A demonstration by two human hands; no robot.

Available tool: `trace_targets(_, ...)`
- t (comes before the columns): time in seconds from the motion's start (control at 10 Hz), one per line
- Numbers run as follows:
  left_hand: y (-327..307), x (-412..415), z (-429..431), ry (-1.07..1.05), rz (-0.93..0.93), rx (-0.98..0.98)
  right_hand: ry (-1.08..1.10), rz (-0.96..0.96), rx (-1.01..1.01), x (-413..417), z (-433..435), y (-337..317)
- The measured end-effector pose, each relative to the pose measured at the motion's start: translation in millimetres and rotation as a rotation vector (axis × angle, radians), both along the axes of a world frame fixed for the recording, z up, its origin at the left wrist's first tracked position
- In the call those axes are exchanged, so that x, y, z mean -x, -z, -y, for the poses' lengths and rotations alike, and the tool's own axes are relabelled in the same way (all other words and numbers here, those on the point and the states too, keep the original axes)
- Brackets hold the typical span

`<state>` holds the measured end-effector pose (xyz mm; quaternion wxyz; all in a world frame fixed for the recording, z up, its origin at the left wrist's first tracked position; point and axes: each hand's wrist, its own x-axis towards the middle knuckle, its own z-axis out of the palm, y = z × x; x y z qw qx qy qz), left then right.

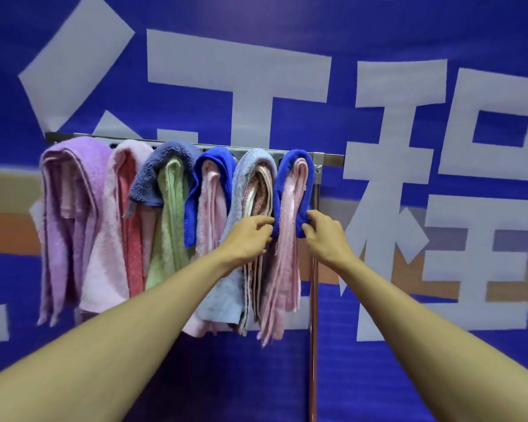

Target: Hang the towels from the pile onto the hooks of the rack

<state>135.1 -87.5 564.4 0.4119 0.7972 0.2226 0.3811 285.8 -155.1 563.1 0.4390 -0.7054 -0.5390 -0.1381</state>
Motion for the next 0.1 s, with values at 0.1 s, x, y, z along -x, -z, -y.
trace_targets(0.1, 1.4, 19.3, 9.2, -0.027, 0.085, 0.050, 0.037, 0.013, 0.070, 14.1, 21.5, 4.5)
